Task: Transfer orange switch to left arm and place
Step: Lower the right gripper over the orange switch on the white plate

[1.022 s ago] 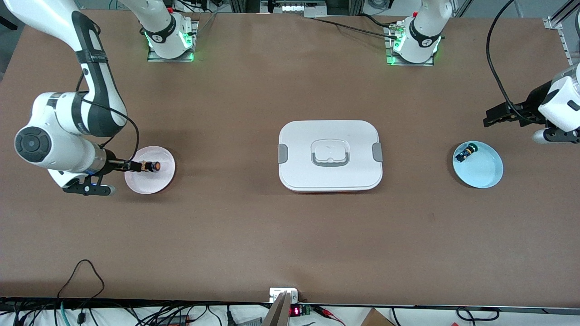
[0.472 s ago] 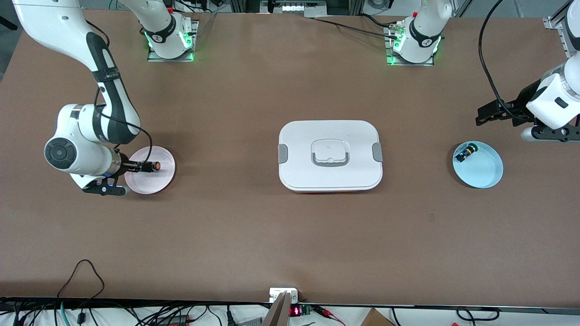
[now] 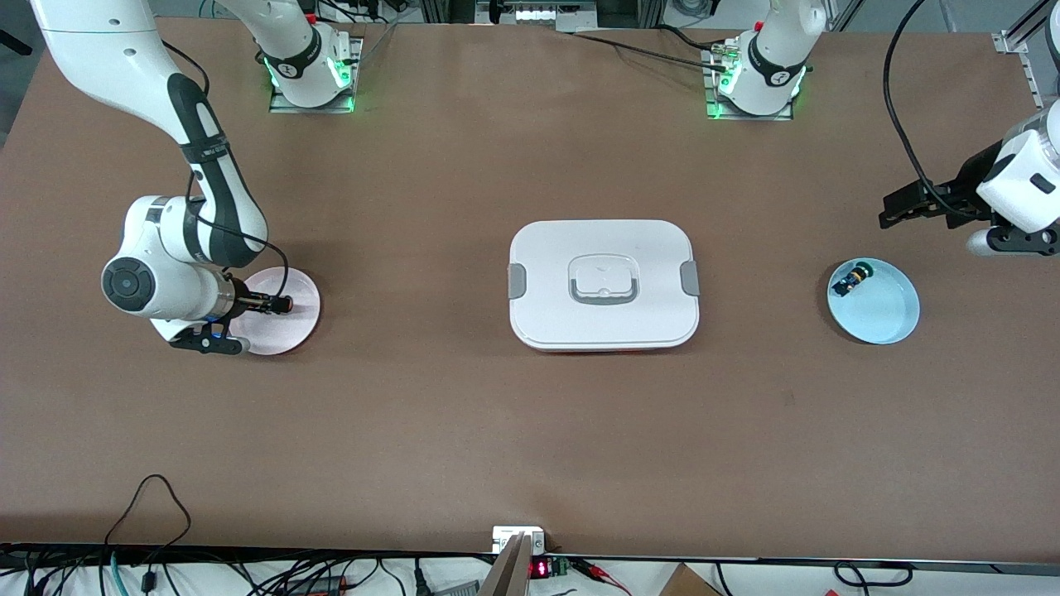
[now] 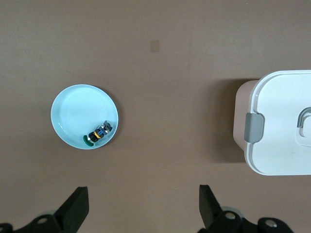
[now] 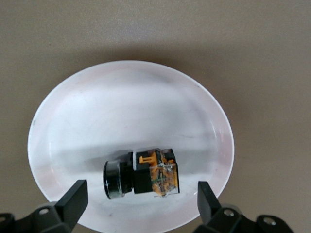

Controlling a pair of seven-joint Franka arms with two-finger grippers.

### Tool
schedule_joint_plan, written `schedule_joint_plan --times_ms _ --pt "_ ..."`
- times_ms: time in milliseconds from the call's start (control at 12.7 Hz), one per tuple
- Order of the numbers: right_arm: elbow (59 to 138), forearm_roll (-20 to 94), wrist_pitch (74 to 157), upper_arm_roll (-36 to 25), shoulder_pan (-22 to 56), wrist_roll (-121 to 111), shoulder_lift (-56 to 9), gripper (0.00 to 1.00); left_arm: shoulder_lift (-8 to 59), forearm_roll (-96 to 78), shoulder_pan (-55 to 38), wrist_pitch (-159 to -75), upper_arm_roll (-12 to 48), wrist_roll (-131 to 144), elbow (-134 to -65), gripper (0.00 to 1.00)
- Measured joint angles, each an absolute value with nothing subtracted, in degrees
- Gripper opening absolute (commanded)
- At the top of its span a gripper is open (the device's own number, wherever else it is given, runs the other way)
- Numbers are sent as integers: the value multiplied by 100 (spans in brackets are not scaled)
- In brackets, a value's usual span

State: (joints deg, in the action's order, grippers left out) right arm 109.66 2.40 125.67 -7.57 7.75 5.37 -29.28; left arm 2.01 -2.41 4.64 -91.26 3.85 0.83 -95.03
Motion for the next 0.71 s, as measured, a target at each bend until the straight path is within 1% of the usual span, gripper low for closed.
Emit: schedule_joint_plan --times_ms 708 --pt "11102 251 12675 -748 777 -93 -3073 100 201 -240 441 -9087 377 83 -9503 100"
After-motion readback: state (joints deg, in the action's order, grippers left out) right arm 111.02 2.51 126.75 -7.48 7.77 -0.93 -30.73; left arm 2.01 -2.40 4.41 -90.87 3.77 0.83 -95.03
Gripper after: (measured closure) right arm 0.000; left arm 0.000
